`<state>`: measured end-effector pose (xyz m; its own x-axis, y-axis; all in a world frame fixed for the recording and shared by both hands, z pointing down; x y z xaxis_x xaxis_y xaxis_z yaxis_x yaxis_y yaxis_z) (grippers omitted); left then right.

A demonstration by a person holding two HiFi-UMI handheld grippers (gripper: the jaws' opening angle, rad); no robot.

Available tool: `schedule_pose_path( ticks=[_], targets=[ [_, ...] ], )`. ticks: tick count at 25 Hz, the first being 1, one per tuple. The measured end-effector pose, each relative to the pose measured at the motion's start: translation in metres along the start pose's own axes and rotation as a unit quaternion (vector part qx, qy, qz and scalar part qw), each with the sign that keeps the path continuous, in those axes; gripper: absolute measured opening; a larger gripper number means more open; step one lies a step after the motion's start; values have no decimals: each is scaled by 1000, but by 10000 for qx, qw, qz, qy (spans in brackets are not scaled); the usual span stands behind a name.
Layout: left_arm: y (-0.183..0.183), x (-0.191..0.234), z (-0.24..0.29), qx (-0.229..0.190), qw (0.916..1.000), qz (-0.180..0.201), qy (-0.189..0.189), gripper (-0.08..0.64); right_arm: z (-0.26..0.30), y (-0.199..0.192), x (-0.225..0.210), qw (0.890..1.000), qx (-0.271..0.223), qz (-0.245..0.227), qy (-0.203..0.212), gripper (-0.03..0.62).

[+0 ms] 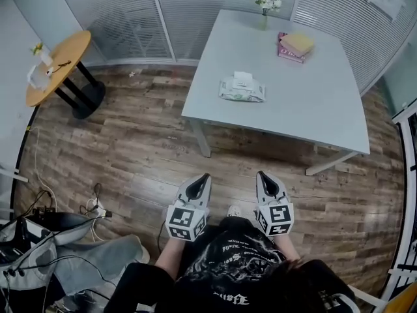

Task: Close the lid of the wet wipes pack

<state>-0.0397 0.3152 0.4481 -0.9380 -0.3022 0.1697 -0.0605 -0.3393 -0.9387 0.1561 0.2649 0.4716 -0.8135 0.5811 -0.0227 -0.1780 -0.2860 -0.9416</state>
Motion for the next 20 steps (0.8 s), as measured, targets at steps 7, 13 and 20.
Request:
schedule_pose_path(
  ticks=[7, 13, 20],
  targets=[
    [6, -19, 44, -8, 9999, -72, 139, 12, 17, 3, -48, 9999, -37, -3, 148, -2],
    [6, -24, 66, 120, 9998, -102, 130, 12, 27, 1, -67, 9996, -21, 196, 200, -2],
    [10, -6, 112, 185, 9997, -179, 38, 12, 46, 0, -95, 9992, 16, 395, 61, -2]
  ],
)
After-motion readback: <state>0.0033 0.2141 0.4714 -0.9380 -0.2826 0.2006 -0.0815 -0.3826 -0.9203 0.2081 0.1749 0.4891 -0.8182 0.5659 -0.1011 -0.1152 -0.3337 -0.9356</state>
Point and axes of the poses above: the fingertips, and each gripper's own axes: z forward along the fingers, x to its left, y out of its top, the point moved 5 cm from there along -z, backward along the fingers
